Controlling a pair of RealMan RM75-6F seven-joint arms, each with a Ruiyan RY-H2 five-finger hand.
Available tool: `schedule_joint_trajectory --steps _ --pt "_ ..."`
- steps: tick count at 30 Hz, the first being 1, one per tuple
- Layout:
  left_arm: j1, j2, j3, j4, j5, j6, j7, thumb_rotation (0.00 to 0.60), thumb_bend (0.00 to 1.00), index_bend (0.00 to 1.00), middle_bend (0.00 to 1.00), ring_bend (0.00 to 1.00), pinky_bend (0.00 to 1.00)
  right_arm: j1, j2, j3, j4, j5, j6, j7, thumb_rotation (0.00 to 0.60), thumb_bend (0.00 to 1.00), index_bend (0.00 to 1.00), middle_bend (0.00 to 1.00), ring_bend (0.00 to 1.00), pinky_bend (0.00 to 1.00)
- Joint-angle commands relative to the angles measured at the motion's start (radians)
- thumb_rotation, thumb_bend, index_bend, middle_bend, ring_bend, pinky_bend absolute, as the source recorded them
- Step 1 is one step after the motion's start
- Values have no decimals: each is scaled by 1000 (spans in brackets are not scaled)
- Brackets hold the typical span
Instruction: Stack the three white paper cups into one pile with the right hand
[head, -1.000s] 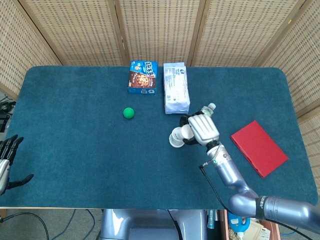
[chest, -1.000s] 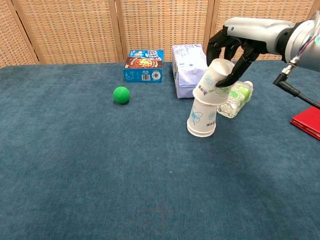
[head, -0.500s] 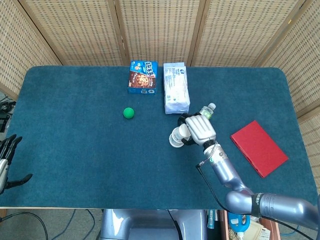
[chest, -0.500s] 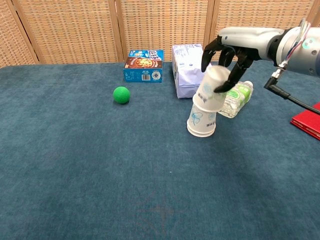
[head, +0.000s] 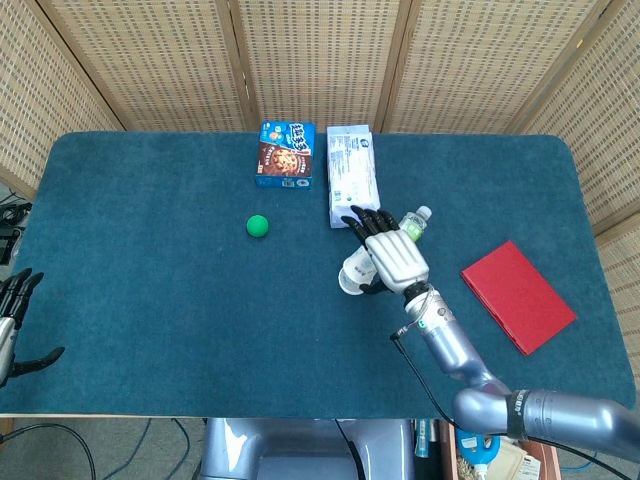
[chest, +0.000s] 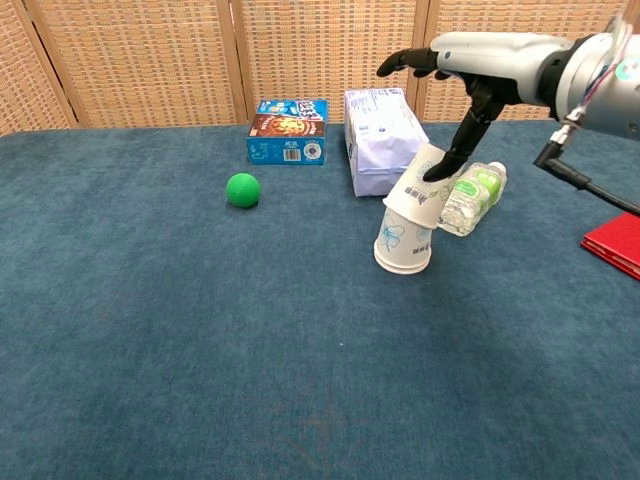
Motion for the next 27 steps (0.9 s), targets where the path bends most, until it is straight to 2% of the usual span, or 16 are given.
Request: schedule_joint_trajectory --steps 1,9,11,21,27 --pt "-1 0 3 -3 6 -2 5 600 180 0 0 0 0 -21 37 -20 -27 -10 10 3 600 112 90 0 10 49" --pt "7 0 7 -5 18 15 6 600 179 0 0 0 0 -22 41 -52 -7 46 -12 -22 600 113 90 29 11 40" --pt "7 0 6 -1 11 13 1 600 179 0 0 0 0 -29 41 -79 14 53 -7 -46 600 113 90 30 11 40" --pt "-4 -4 2 1 -4 -10 10 600 179 0 0 0 0 -87 61 -141 40 -47 14 -5 600 113 90 30 11 40" --pt "-5 -6 2 -5 -3 -9 21 600 180 0 0 0 0 -95 57 -149 51 -77 -3 17 600 112 101 30 11 40"
